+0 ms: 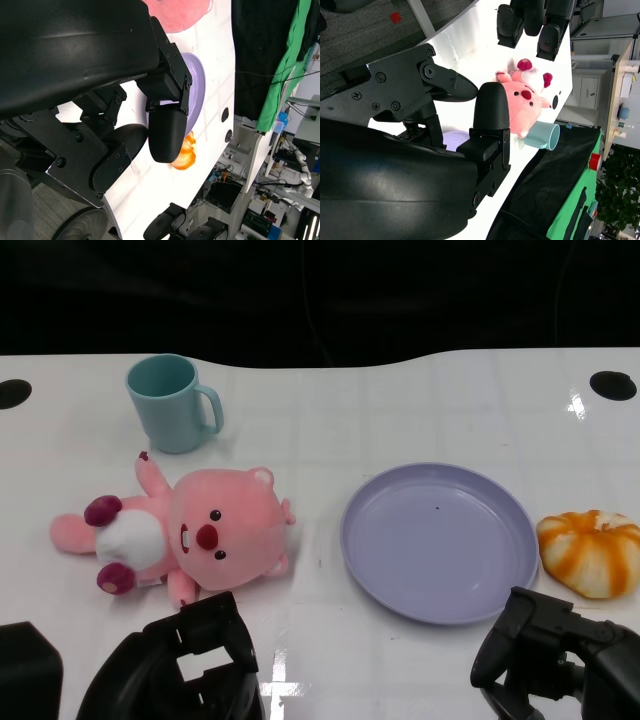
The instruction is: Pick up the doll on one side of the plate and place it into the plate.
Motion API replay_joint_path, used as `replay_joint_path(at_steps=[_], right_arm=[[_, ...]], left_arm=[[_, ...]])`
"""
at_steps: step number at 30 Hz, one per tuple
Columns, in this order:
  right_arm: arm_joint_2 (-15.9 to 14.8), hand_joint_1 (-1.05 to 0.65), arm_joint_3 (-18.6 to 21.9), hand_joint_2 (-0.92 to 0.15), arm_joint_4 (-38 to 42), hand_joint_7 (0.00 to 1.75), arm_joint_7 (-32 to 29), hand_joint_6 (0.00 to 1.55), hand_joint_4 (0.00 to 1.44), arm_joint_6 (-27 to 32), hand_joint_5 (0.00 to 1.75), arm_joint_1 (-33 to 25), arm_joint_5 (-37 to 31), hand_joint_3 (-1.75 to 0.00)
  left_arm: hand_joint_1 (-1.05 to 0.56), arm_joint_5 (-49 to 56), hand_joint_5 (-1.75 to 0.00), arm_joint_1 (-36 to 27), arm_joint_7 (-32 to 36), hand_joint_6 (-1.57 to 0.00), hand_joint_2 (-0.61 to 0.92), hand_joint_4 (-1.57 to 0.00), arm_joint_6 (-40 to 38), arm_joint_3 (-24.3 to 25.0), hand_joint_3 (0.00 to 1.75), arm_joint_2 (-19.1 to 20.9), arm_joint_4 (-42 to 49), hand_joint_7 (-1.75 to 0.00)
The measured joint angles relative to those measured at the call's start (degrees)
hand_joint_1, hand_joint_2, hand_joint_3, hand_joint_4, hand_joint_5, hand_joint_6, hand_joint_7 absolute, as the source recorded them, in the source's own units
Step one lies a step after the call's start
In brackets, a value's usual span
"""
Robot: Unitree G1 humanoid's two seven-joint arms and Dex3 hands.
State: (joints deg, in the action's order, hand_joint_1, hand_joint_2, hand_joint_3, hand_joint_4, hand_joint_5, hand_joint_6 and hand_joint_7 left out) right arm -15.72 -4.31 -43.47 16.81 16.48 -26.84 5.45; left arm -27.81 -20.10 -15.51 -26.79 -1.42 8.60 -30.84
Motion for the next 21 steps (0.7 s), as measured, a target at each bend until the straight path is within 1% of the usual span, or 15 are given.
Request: replay_joint_path(at_steps=[6,9,11,13,14,16,17,18,19,20,21], right_arm=[[0.0,-0.21,0.0,-0.73,0.0,1.58,0.0,0.49,0.65,0.0,1.75,0.1,0.0,-0.79],[0.0,-0.21,0.0,-0.73,0.0,1.58,0.0,0.49,0.65,0.0,1.75,0.1,0.0,-0.79],[0.0,-0.21,-0.1,-0.73,0.0,1.58,0.0,0.49,0.65,0.0,1.75,0.3,0.0,-0.79],[0.0,-0.20,-0.1,-0.74,0.2,1.58,0.0,0.49,0.65,0.0,1.75,0.6,-0.1,-0.79],[0.0,-0.20,-0.1,-0.74,0.2,1.58,0.0,0.49,0.65,0.0,1.75,0.7,0.0,-0.79],[0.0,-0.20,-0.1,-0.74,0.3,1.58,-0.1,0.50,0.65,0.0,1.75,1.0,0.0,-0.78],[0.1,-0.21,-0.2,-0.74,0.4,1.58,-0.1,0.50,0.65,0.0,1.75,1.1,0.0,-0.78],[0.1,-0.21,-0.2,-0.74,0.6,1.58,-0.2,0.50,0.65,0.0,1.75,1.2,-0.1,-0.78],[0.1,-0.21,-0.3,-0.74,0.8,1.57,-0.3,0.50,0.65,0.0,1.75,1.3,-0.1,-0.78],[0.1,-0.21,-0.3,-0.74,0.9,1.57,-0.4,0.50,0.65,0.0,1.75,1.4,-0.2,-0.78],[0.1,-0.21,-0.4,-0.74,1.0,1.57,-0.4,0.50,0.65,0.0,1.75,1.4,-0.3,-0.78]], left_arm=[[-0.10,0.1,-1.75,0.0,0.0,-0.75,0.43,-0.85,0.8,0.0,1.40,0.0,0.2,-1.62],[-0.12,0.2,-1.73,0.0,0.0,-0.76,0.45,-0.81,2.0,0.2,1.35,-0.2,0.5,-1.48],[-0.12,0.2,-1.66,0.0,0.0,-0.76,0.45,-0.77,2.4,0.4,1.33,-0.6,0.6,-1.29],[-0.14,0.2,-1.61,0.2,0.4,-0.75,0.42,-0.73,2.4,0.6,1.33,-1.0,0.5,-1.20],[-0.18,0.4,-1.57,0.4,0.7,-0.71,0.43,-0.68,2.4,0.7,1.27,-1.2,0.5,-1.12],[-0.22,0.5,-1.52,0.9,1.0,-0.68,0.49,-0.64,2.4,1.2,1.11,-1.3,0.5,-1.03],[-0.25,0.6,-1.48,1.2,1.1,-0.66,0.57,-0.60,2.5,1.6,0.92,-1.3,0.5,-0.95],[-0.26,0.8,-1.46,1.4,1.1,-0.65,0.62,-0.57,2.8,1.8,0.79,-1.3,0.5,-0.90],[-0.27,1.4,-1.43,1.5,1.2,-0.65,0.66,-0.55,3.4,1.9,0.69,-1.3,0.5,-0.85],[-0.29,2.2,-1.36,1.5,1.2,-0.64,0.73,-0.52,4.1,1.9,0.56,-1.3,0.5,-0.73],[-0.30,3.0,-1.33,1.5,1.2,-0.64,0.76,-0.50,4.8,2.0,0.49,-1.3,0.4,-0.67]])
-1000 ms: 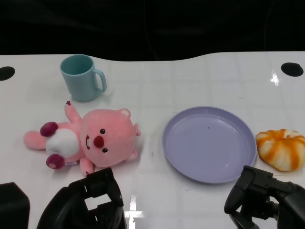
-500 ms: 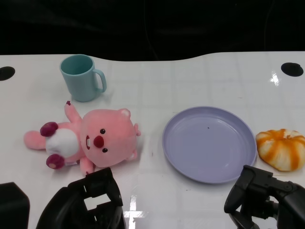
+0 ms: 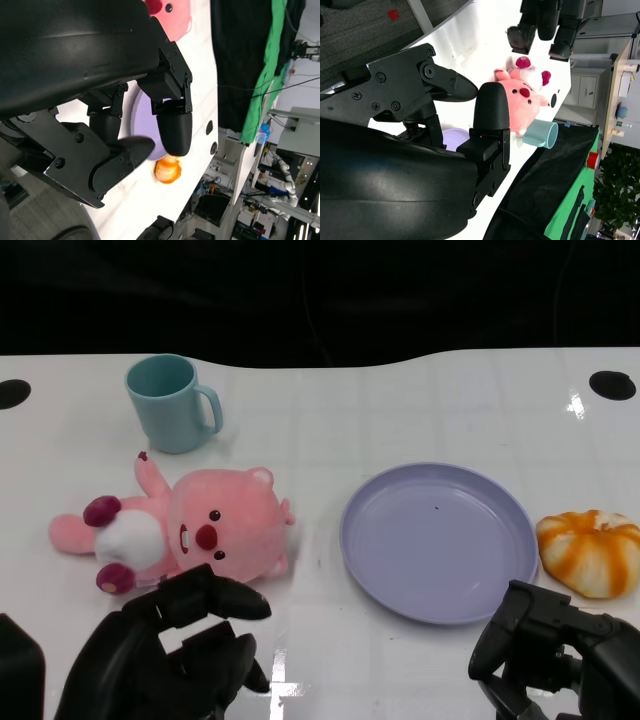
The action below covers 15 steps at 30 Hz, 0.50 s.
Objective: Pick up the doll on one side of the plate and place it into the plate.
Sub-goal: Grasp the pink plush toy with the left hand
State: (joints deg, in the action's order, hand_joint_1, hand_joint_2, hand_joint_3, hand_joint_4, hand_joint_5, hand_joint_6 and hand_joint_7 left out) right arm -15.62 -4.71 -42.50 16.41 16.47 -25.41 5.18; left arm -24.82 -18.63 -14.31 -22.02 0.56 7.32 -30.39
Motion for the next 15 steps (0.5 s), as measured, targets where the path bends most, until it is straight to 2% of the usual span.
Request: replay_joint_path(at_steps=[2,5,15], right_arm=[[0.0,-0.21,-0.2,-0.74,0.1,1.57,-0.1,0.51,0.65,0.0,1.75,0.1,-0.1,-0.78],[0.2,-0.21,-0.6,-0.74,0.2,1.57,-0.1,0.51,0.65,0.0,1.75,0.1,-0.1,-0.78],[0.2,-0.22,-0.6,-0.74,0.8,1.57,-0.1,0.50,0.65,-0.1,1.75,0.5,-0.1,-0.77]], left_arm=[[-0.33,2.1,-1.20,0.0,0.3,-0.64,0.85,-0.47,1.1,0.2,0.28,0.4,-0.3,-0.50],[-0.35,5.0,-1.08,0.1,0.3,-0.57,0.91,-0.40,2.5,0.8,0.15,1.5,-1.4,-0.36],[-0.55,14.6,-0.89,4.3,-0.2,-0.47,0.92,-0.20,10.2,3.8,0.06,8.4,-1.8,-0.20]])
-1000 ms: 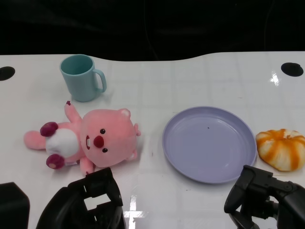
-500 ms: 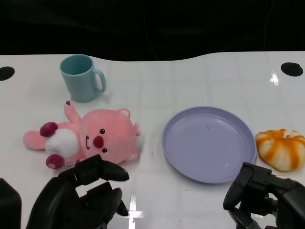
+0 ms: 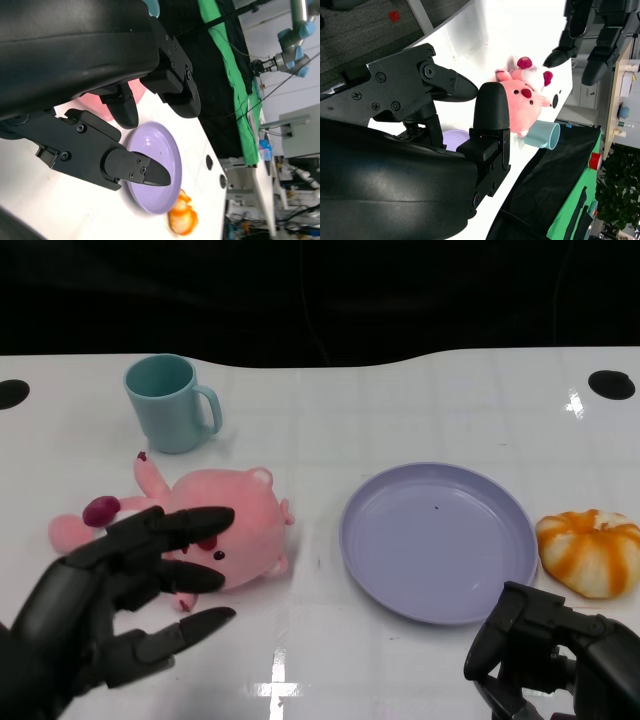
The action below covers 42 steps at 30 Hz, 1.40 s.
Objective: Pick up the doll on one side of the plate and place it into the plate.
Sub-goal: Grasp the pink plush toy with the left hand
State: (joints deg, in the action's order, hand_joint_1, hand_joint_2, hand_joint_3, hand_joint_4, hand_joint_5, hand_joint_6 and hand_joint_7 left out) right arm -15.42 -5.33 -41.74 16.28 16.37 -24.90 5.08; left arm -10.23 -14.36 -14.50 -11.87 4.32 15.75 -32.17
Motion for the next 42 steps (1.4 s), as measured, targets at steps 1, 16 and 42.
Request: replay_joint_path(at_steps=[1,16,42], right_arm=[[0.0,-0.22,0.0,-0.74,0.0,1.57,0.0,0.51,0.65,0.0,1.75,0.1,0.0,-0.77],[0.1,-0.20,0.0,-0.74,0.6,1.57,0.0,0.51,0.65,0.0,1.75,0.3,0.0,-0.77],[0.0,-0.22,0.3,-0.76,0.0,1.56,-0.1,0.50,0.64,0.3,1.75,-0.2,0.0,-0.72]], left_arm=[[-0.56,0.9,-0.87,0.5,-0.1,-0.47,0.92,-0.20,0.2,0.1,0.05,0.8,0.0,-0.18],[-0.63,22.8,-0.69,8.4,-0.5,-0.31,0.92,-0.06,3.0,0.0,0.02,11.0,2.8,-0.01],[-0.73,58.5,-0.39,29.8,-7.3,-0.26,0.92,-0.03,1.6,-18.8,0.01,19.2,23.7,0.00]])
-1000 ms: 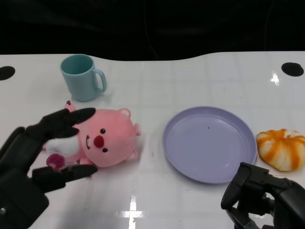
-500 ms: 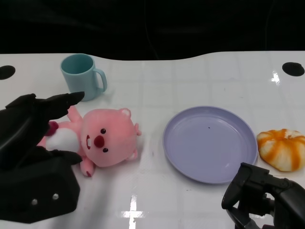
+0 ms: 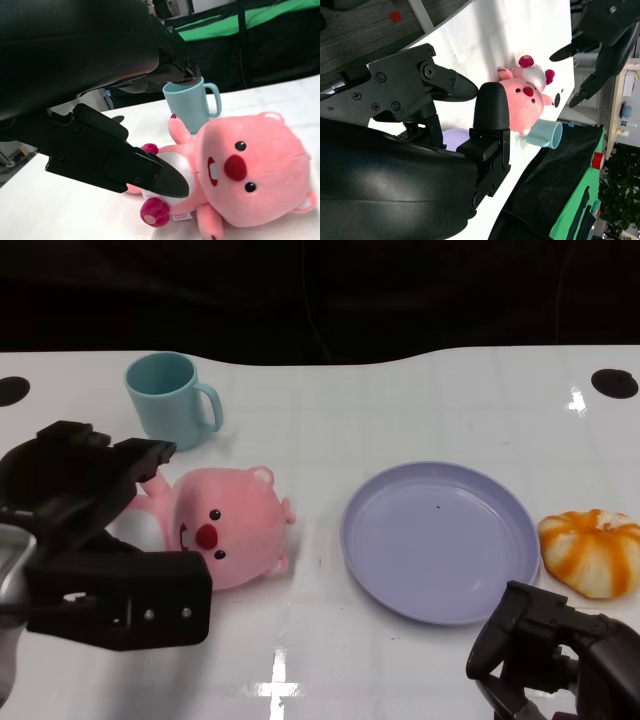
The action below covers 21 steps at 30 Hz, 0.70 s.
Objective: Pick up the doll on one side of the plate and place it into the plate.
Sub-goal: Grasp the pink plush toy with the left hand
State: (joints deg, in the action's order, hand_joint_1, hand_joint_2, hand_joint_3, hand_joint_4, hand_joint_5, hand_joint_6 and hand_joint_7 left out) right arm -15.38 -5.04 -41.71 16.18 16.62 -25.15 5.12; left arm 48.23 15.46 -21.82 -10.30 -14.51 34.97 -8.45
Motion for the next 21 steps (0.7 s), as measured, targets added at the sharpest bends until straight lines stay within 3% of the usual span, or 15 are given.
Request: replay_joint_path(at_steps=[21], right_arm=[[-0.1,-0.25,-0.1,-0.79,-1.7,1.52,0.0,0.52,0.63,0.1,1.74,-1.8,0.0,-0.65]], left_arm=[[-0.75,3.9,-0.28,14.4,3.2,-0.24,0.92,-0.05,2.0,-10.7,0.02,-7.7,33.3,0.00]])
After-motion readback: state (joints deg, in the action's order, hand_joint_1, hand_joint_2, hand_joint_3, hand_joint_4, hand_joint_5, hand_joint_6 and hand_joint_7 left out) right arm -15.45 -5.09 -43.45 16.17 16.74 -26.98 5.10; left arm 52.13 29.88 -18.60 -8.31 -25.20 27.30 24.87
